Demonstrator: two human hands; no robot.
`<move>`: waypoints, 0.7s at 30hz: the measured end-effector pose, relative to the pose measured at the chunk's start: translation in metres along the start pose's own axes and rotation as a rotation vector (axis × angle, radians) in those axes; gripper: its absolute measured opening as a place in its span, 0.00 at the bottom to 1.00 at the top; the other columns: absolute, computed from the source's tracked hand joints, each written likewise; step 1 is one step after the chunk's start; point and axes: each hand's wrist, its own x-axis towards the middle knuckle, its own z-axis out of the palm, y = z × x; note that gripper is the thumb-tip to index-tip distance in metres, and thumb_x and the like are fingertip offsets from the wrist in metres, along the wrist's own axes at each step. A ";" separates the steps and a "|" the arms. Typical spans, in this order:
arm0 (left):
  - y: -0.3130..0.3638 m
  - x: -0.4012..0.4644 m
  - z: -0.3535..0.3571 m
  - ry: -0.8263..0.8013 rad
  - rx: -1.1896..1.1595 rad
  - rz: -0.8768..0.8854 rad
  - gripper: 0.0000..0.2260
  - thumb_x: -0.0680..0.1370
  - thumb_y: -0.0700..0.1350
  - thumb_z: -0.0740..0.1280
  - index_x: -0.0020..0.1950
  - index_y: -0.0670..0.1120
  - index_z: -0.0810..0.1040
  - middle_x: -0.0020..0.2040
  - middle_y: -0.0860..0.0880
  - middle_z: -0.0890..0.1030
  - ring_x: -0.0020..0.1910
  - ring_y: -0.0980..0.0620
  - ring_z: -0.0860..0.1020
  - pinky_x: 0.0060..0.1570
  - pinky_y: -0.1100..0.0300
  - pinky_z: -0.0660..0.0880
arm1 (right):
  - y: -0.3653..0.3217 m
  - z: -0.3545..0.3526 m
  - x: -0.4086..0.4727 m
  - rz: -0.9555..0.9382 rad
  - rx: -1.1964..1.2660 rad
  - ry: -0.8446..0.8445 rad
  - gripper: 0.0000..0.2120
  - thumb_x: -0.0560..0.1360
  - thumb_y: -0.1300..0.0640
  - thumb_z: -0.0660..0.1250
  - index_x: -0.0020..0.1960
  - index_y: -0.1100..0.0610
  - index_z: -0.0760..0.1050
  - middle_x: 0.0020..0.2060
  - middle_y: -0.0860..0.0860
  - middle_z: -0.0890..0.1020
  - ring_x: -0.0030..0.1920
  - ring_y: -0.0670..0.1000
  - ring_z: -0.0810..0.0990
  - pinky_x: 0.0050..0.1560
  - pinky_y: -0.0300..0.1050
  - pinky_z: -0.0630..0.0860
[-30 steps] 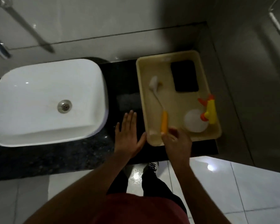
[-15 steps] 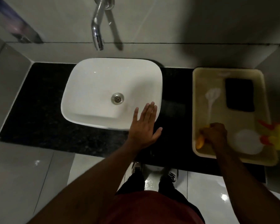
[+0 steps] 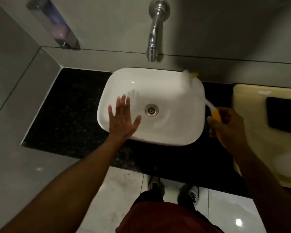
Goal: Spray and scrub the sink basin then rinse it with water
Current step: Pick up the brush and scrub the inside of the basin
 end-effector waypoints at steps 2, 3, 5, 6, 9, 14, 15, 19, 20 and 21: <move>-0.039 0.007 -0.002 -0.016 0.035 0.015 0.39 0.78 0.66 0.49 0.82 0.43 0.48 0.82 0.45 0.49 0.81 0.45 0.47 0.75 0.33 0.49 | -0.008 0.032 -0.006 0.001 -0.095 -0.118 0.15 0.76 0.58 0.71 0.61 0.55 0.74 0.45 0.59 0.81 0.31 0.54 0.78 0.33 0.47 0.76; -0.055 0.009 -0.004 -0.021 0.042 -0.002 0.40 0.78 0.67 0.50 0.82 0.44 0.48 0.82 0.45 0.49 0.81 0.44 0.47 0.75 0.33 0.48 | -0.010 0.046 -0.008 -0.004 -0.226 -0.141 0.14 0.77 0.55 0.71 0.60 0.56 0.76 0.45 0.57 0.80 0.36 0.56 0.78 0.38 0.47 0.74; -0.077 0.011 -0.005 -0.034 0.024 -0.076 0.40 0.77 0.67 0.52 0.82 0.44 0.50 0.82 0.44 0.50 0.81 0.42 0.47 0.74 0.31 0.48 | -0.012 0.068 -0.009 -0.012 -0.471 -0.140 0.13 0.78 0.47 0.67 0.46 0.58 0.79 0.39 0.54 0.80 0.40 0.56 0.78 0.42 0.44 0.69; -0.083 0.011 -0.004 -0.044 0.001 -0.115 0.40 0.77 0.67 0.53 0.82 0.45 0.50 0.82 0.43 0.50 0.80 0.40 0.47 0.74 0.31 0.47 | -0.013 0.077 -0.009 0.003 -0.527 -0.134 0.19 0.79 0.44 0.63 0.38 0.57 0.76 0.33 0.53 0.78 0.38 0.57 0.78 0.39 0.45 0.68; -0.091 0.008 0.005 -0.095 -0.155 -0.192 0.40 0.76 0.67 0.54 0.82 0.47 0.47 0.82 0.43 0.46 0.80 0.40 0.43 0.75 0.32 0.47 | -0.015 0.098 0.000 0.065 -0.584 -0.089 0.21 0.81 0.44 0.59 0.42 0.60 0.76 0.36 0.56 0.80 0.42 0.61 0.80 0.40 0.48 0.71; -0.099 0.015 0.015 -0.150 -0.203 -0.171 0.40 0.75 0.69 0.51 0.81 0.53 0.40 0.82 0.45 0.38 0.80 0.44 0.41 0.77 0.39 0.46 | -0.021 0.146 0.027 0.038 -0.648 -0.184 0.20 0.81 0.47 0.59 0.58 0.66 0.66 0.50 0.68 0.80 0.50 0.68 0.79 0.51 0.58 0.76; -0.100 0.016 0.015 -0.147 -0.201 -0.169 0.40 0.75 0.69 0.51 0.81 0.54 0.40 0.82 0.45 0.39 0.80 0.44 0.42 0.77 0.40 0.47 | -0.023 0.156 0.031 0.013 -0.657 -0.224 0.20 0.81 0.48 0.59 0.58 0.66 0.65 0.50 0.70 0.80 0.49 0.69 0.80 0.49 0.57 0.76; -0.101 0.017 0.016 -0.142 -0.219 -0.166 0.40 0.75 0.69 0.52 0.81 0.56 0.39 0.82 0.46 0.40 0.81 0.44 0.43 0.78 0.40 0.48 | -0.030 0.182 0.035 -0.094 -0.784 -0.432 0.18 0.82 0.49 0.59 0.56 0.66 0.71 0.50 0.66 0.80 0.49 0.65 0.79 0.42 0.49 0.70; -0.101 0.018 0.017 -0.145 -0.225 -0.163 0.40 0.75 0.69 0.52 0.81 0.56 0.39 0.82 0.46 0.40 0.81 0.44 0.43 0.78 0.41 0.48 | -0.031 0.183 0.037 -0.106 -0.791 -0.451 0.18 0.82 0.49 0.59 0.55 0.66 0.72 0.50 0.65 0.80 0.48 0.65 0.79 0.41 0.49 0.70; -0.101 0.018 0.016 -0.147 -0.229 -0.160 0.40 0.76 0.69 0.52 0.81 0.56 0.38 0.82 0.46 0.40 0.81 0.44 0.43 0.78 0.41 0.48 | -0.032 0.183 0.038 -0.099 -0.779 -0.460 0.18 0.82 0.49 0.58 0.53 0.65 0.72 0.49 0.65 0.81 0.46 0.64 0.79 0.39 0.50 0.71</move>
